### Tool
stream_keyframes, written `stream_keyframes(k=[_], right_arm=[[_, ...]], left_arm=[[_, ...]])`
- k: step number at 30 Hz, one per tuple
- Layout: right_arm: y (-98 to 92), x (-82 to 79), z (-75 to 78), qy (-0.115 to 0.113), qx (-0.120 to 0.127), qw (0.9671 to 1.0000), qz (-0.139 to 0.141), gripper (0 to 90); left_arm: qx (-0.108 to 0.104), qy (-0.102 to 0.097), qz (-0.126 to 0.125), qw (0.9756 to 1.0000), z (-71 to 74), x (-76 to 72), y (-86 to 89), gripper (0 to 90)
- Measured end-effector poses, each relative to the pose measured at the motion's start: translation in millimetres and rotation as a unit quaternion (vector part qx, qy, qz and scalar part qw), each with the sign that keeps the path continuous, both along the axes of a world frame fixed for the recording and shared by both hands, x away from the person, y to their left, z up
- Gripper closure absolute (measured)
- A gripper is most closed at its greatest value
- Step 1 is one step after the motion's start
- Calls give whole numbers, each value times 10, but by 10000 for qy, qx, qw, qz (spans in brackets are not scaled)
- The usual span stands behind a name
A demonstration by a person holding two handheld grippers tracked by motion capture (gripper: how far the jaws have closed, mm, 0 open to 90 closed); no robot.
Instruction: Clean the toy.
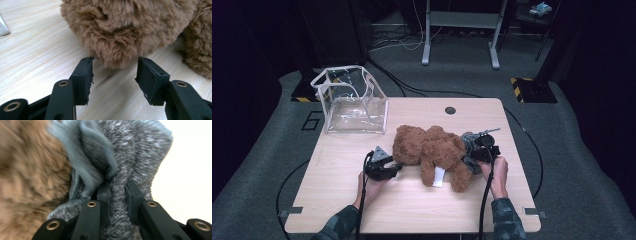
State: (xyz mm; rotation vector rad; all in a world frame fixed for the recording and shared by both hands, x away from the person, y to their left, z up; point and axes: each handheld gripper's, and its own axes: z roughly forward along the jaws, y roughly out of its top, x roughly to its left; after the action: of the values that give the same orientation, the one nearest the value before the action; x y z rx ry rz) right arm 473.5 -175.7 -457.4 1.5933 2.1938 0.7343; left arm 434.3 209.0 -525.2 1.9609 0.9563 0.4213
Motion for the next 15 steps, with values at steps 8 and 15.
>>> stream_keyframes(k=[8,15], right_arm=[[-22,-177,544,-649,321,9972,165,769],[153,-113,399,-457,229,9981,337,770]], left_arm=[[-65,1,47,10000,-2,-1,6,381],[-51,7,31,10000,-1,-1,7,376]])
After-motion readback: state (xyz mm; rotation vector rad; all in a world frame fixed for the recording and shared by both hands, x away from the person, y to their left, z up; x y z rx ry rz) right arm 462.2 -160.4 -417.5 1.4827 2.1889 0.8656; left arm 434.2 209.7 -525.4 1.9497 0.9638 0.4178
